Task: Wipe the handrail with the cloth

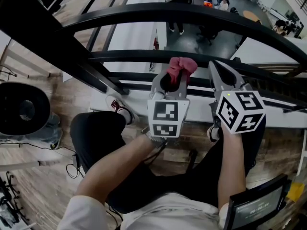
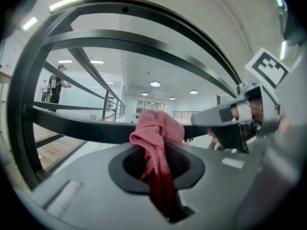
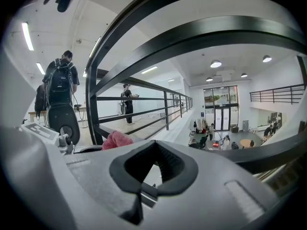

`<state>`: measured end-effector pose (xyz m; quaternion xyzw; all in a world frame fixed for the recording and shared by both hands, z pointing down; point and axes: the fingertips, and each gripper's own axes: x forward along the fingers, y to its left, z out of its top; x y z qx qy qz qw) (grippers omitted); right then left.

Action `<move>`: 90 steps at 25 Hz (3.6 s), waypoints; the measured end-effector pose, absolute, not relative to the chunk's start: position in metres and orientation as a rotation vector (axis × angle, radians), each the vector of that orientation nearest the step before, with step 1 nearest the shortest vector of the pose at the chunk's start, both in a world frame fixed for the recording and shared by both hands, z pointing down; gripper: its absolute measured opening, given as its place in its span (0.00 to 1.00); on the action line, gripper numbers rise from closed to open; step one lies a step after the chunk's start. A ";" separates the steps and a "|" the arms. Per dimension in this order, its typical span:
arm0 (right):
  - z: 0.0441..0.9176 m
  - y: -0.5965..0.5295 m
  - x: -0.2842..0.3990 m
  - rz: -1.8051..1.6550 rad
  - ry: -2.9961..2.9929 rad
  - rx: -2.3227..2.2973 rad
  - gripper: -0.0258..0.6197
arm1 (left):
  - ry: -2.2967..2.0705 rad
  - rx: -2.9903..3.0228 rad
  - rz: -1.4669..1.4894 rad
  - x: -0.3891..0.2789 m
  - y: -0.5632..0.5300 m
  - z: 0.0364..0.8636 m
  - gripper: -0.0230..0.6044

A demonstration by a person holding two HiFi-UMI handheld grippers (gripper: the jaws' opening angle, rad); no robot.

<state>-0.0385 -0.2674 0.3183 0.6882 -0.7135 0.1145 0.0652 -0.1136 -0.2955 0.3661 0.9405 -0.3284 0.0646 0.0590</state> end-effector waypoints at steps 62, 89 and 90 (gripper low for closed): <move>0.325 -0.200 0.082 0.406 -1.932 2.377 0.04 | -0.619 3.043 0.212 0.006 -0.228 0.365 0.14; 0.324 -0.157 0.134 0.426 -1.916 2.583 0.04 | -0.688 3.435 0.205 0.067 -0.191 0.338 0.14; 0.322 -0.157 0.134 0.425 -1.923 2.591 0.04 | -0.700 3.435 0.213 0.069 -0.190 0.339 0.14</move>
